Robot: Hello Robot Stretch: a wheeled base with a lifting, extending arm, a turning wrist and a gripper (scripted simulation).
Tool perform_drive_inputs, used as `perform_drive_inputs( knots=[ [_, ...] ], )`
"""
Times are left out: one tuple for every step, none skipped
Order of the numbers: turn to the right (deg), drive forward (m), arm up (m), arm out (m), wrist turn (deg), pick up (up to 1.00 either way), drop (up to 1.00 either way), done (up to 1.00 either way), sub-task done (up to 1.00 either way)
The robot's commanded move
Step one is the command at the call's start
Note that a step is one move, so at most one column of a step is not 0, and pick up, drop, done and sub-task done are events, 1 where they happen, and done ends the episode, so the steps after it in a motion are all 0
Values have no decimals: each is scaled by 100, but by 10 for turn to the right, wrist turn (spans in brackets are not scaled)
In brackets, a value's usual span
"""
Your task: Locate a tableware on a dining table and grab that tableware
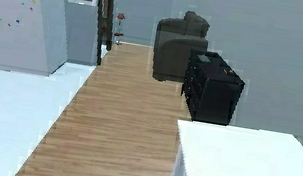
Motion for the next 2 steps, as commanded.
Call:
perform_drive_inputs(
  knots=[
    [0,0,-30,0,0,0,0,0,0],
    [0,0,0,0,0,100,0,0,0]
  ],
)
